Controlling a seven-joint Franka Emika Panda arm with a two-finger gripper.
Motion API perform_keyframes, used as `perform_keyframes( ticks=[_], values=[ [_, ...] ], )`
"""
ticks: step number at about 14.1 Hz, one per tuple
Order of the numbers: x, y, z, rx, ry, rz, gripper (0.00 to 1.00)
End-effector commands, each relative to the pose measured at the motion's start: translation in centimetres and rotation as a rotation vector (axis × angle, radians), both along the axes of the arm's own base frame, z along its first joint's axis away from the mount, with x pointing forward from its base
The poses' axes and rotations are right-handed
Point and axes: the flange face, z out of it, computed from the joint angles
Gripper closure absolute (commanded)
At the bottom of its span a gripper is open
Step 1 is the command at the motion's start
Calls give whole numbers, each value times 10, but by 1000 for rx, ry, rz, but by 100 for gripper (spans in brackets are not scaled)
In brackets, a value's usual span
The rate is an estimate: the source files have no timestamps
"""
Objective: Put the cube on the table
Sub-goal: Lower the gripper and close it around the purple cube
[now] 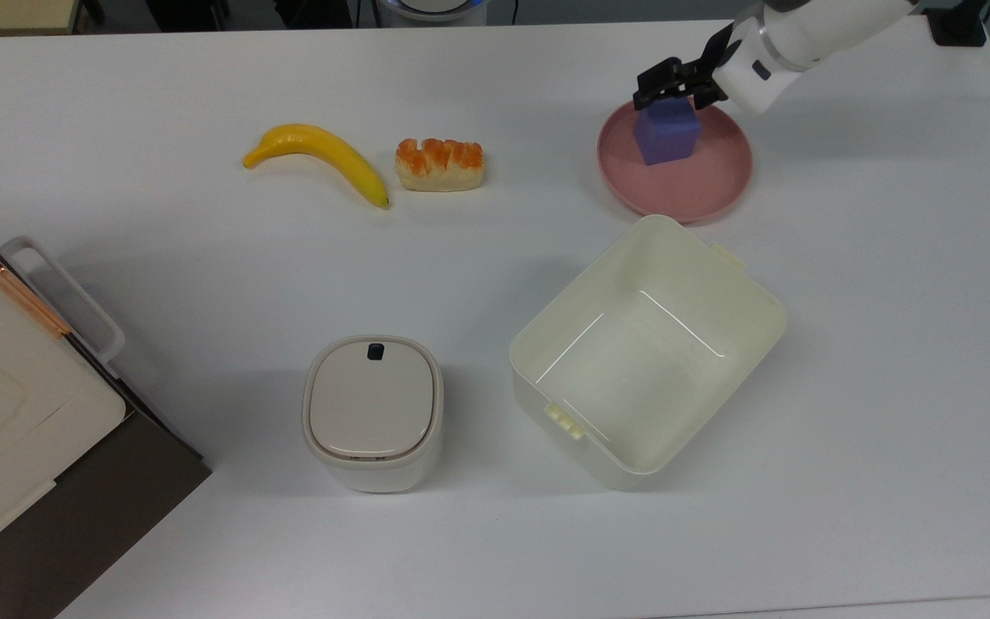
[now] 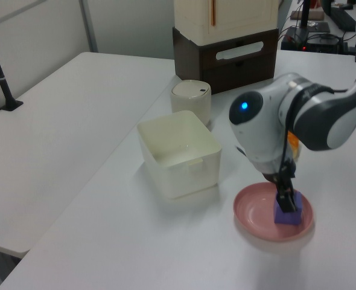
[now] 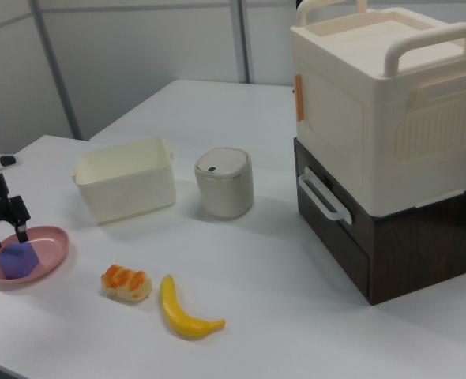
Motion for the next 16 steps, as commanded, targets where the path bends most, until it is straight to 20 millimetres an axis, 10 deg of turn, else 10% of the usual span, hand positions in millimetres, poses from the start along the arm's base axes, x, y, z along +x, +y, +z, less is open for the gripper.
perform_keyframes(
  ticks=[1,16],
  values=[
    [6,-2,27,-12,-26,-26,0],
    [2,2,-37,-32,46,24,0]
  ],
)
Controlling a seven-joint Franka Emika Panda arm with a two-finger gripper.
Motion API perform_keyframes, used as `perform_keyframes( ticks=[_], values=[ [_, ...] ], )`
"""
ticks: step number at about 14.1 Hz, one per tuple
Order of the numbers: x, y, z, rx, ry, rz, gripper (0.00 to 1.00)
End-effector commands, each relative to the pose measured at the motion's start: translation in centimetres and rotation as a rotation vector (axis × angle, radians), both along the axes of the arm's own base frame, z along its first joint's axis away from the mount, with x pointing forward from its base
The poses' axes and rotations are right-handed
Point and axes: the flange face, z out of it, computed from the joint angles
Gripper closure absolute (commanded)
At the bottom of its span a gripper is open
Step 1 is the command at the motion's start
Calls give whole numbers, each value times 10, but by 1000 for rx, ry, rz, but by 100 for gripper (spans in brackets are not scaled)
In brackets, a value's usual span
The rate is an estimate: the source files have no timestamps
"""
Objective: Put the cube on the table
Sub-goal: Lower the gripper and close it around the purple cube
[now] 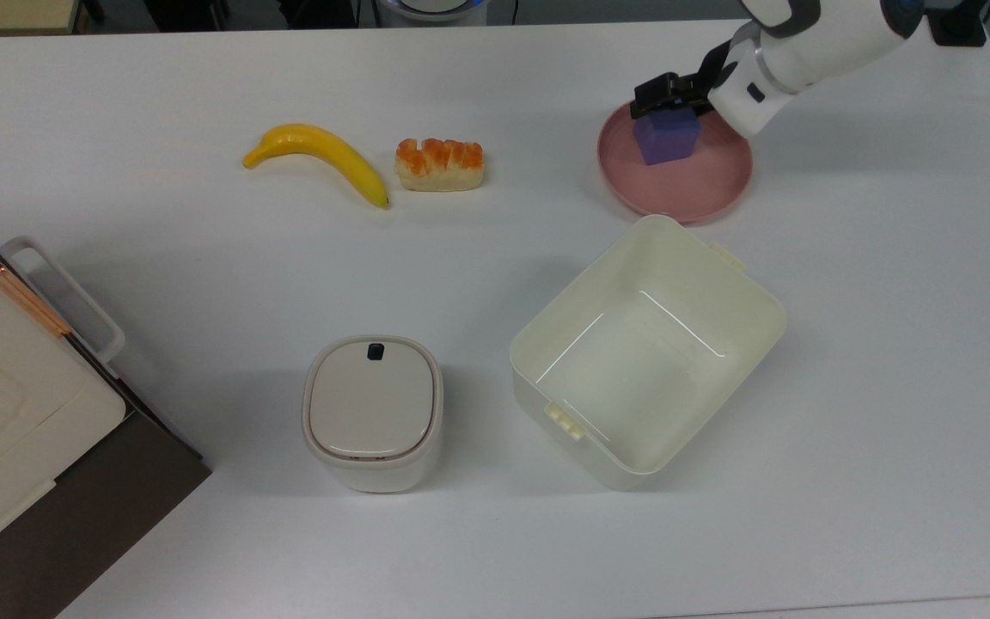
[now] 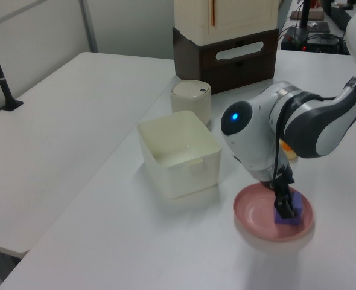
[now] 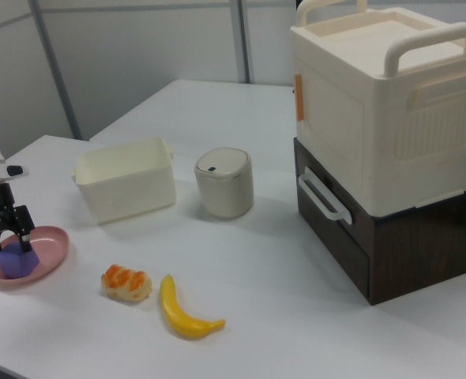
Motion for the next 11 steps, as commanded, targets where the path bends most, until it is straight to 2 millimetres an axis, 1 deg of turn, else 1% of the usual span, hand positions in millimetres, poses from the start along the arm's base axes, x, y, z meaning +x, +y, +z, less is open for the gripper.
perform_keyframes(
  ticks=[1,3,4,5,6,8,9,10,11],
  values=[
    [-4,1,-9,-10,-9,38,1],
    [-3,1,-9,-8,-10,37,21],
    [-3,1,-10,-10,-7,34,40],
    [-4,2,-10,-8,-8,27,68],
    [-3,3,-8,-3,-14,21,100],
    [-2,4,-8,-4,-39,-13,100],
    [2,1,-3,0,-46,-23,100],
    [11,-7,8,10,-61,-37,100],
    [27,-20,26,27,-90,-70,100]
  ],
)
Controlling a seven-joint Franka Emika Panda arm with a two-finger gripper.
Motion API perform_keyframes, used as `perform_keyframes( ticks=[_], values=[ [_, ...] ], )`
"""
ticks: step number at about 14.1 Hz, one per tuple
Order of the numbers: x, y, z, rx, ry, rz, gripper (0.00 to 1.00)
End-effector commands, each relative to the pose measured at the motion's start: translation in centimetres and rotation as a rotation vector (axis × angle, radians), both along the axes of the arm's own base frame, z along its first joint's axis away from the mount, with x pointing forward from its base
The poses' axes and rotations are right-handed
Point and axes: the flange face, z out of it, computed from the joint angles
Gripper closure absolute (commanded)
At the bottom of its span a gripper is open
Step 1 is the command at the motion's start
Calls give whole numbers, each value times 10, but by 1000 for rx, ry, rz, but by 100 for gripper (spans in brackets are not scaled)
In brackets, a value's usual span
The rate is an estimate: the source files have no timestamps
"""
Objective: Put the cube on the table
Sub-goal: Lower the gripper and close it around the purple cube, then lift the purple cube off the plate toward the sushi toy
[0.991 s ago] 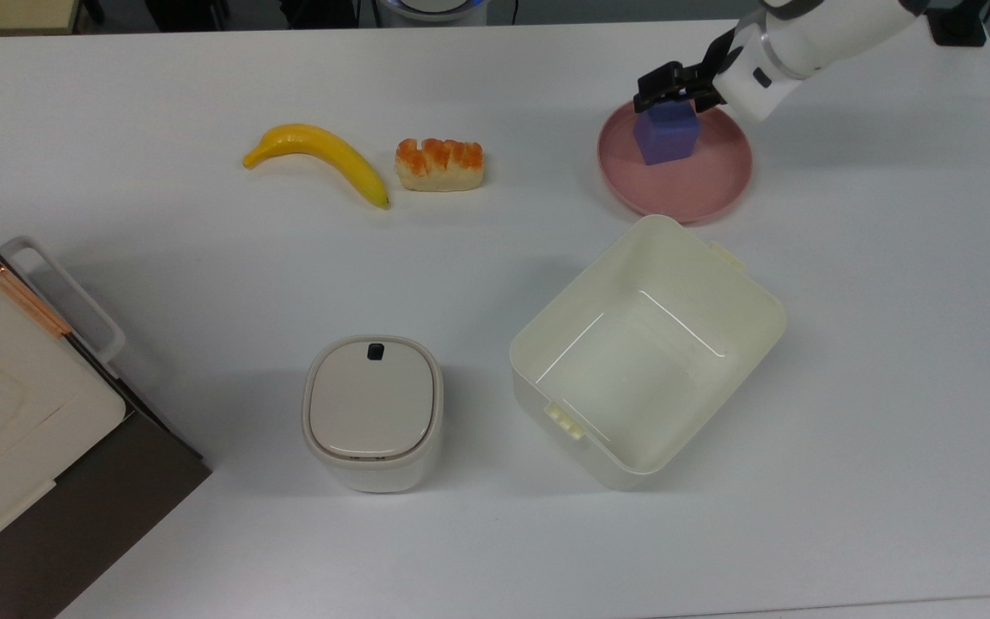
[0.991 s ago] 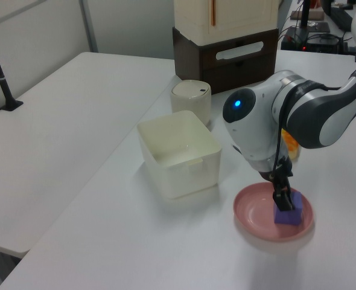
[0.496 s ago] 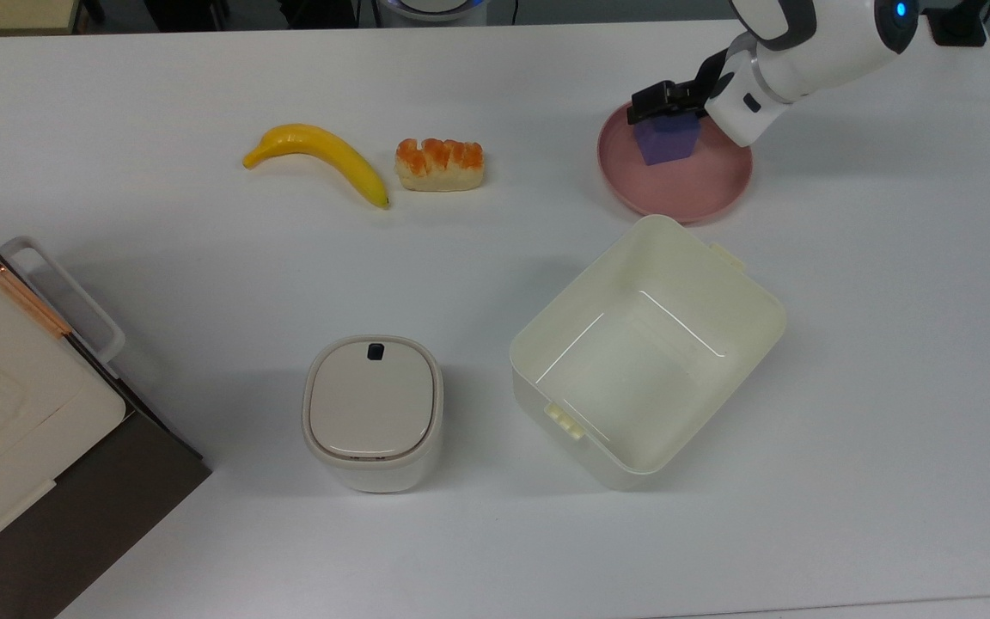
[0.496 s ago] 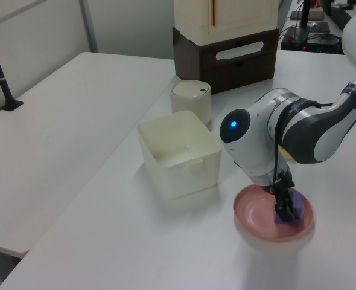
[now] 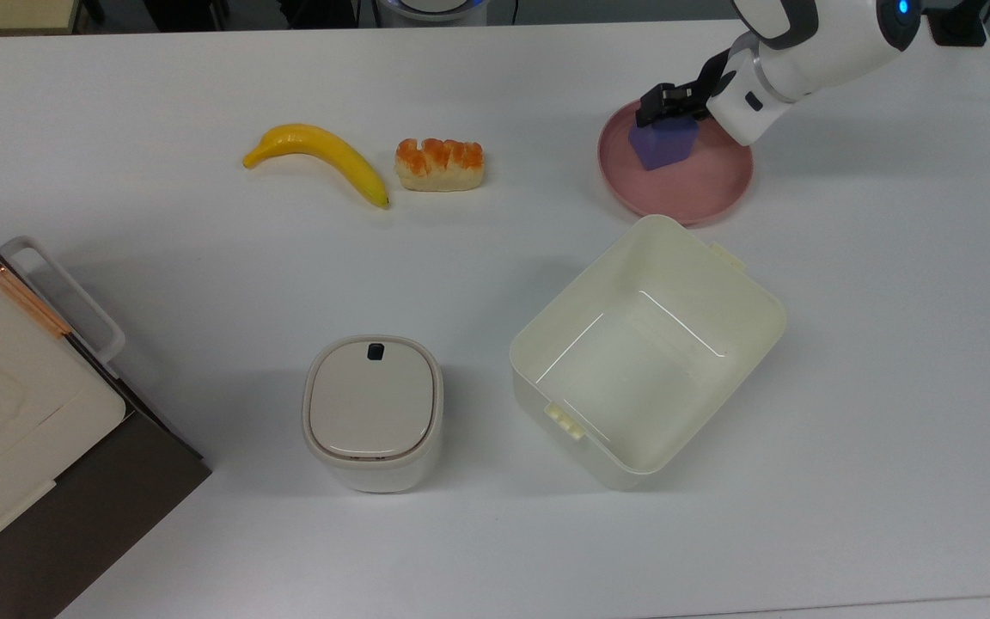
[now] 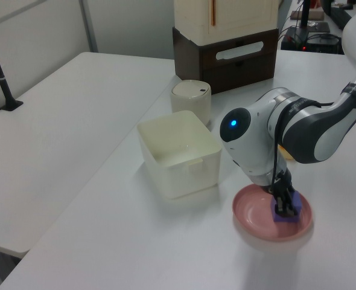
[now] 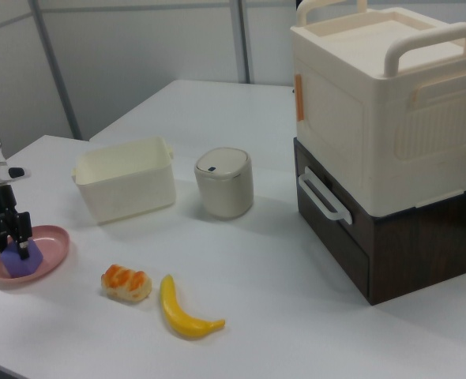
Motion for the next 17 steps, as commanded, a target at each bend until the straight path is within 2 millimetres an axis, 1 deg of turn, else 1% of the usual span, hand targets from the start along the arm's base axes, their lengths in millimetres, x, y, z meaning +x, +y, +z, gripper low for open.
perform_keyframes(
  ticks=[1,2,3,4,5,6,8,10,11,12,13,14,15,16,17],
  values=[
    [38,-36,44,40,-101,-86,100],
    [52,-50,55,54,-120,-115,100],
    [68,-69,68,69,-141,-149,100],
    [81,-87,77,76,-155,-185,100],
    [95,-114,86,76,-176,-231,100],
    [109,-142,85,61,-189,-273,100],
    [129,-194,82,41,-204,-359,100],
    [141,-232,78,21,-214,-421,100],
    [149,-261,74,9,-222,-469,100],
    [155,-284,71,3,-236,-507,100],
    [159,-303,70,-4,-248,-539,100],
    [160,-313,70,-10,-249,-552,78],
    [161,-319,69,-10,-246,-543,7],
    [162,-318,64,-11,-238,-521,0],
    [161,-319,62,-14,-232,-503,0]
  ],
)
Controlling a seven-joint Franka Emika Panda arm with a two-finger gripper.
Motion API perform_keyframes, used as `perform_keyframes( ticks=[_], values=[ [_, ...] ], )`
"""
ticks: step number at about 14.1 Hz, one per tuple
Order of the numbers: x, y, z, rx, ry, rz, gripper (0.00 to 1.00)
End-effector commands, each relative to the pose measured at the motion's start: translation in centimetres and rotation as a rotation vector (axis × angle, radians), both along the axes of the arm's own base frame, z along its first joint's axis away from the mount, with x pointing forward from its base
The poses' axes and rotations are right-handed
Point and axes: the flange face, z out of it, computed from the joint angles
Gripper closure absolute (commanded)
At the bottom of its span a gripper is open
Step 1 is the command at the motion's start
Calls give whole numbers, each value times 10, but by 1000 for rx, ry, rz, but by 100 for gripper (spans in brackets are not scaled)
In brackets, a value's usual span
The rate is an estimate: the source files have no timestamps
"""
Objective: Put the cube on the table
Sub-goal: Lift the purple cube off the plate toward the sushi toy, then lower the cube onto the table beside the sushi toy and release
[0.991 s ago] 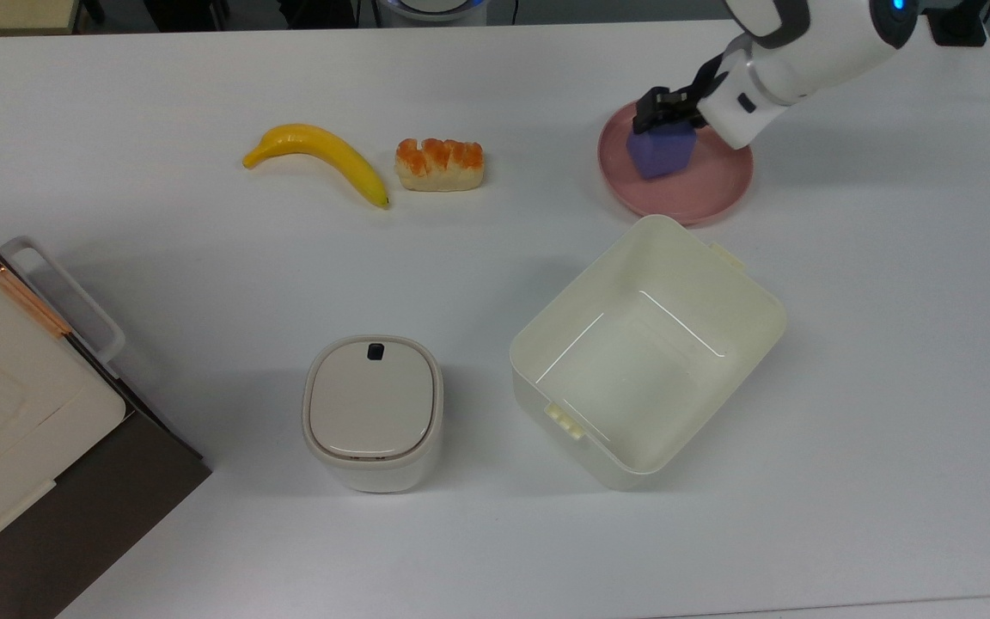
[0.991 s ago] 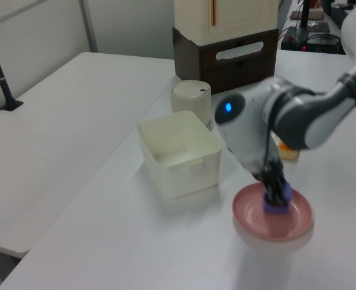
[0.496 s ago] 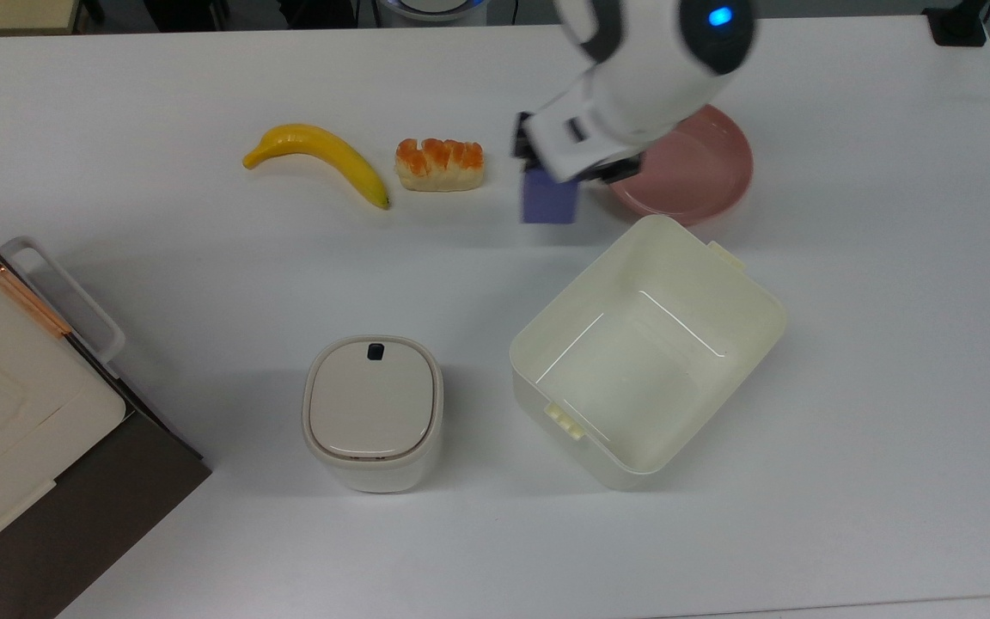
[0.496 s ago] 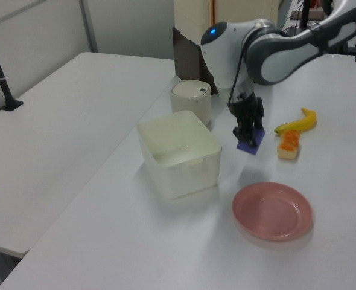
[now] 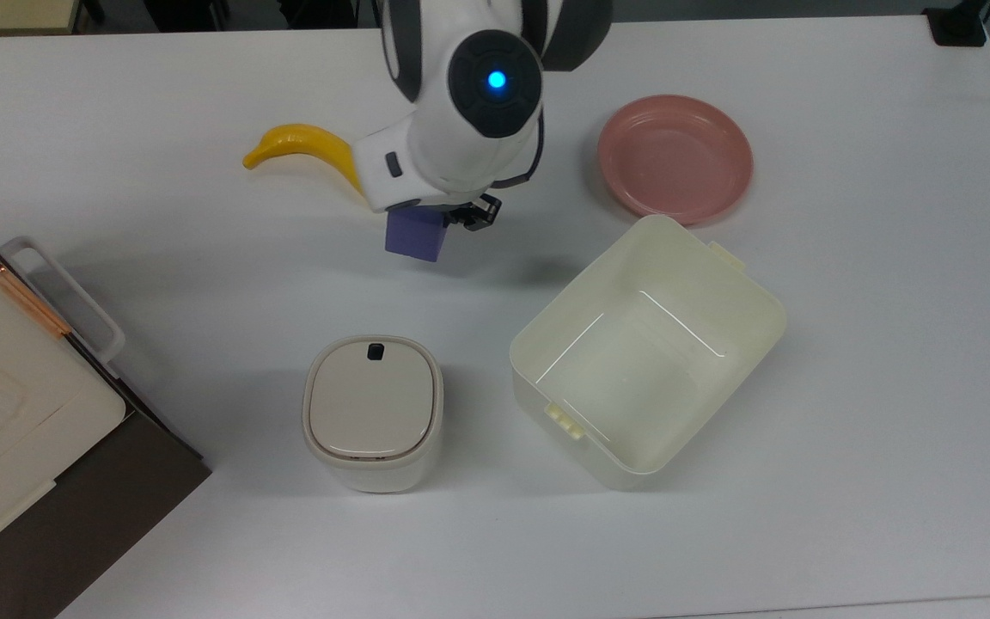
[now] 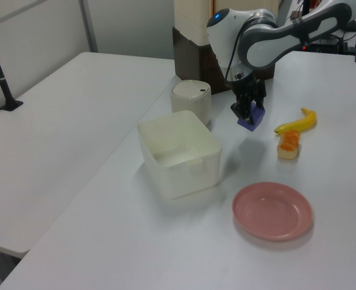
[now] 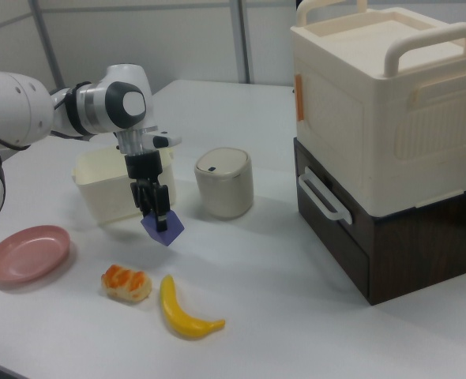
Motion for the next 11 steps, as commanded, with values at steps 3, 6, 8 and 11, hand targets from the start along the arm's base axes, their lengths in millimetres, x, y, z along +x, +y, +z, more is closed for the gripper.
perform_keyframes(
  ticks=[3,6,8,11],
  values=[
    [-2,4,2,-24,-8,59,0],
    [-3,-15,32,-30,-58,40,0],
    [-11,-42,83,-18,-112,73,0],
    [-40,-110,172,122,-221,72,0]
  ],
)
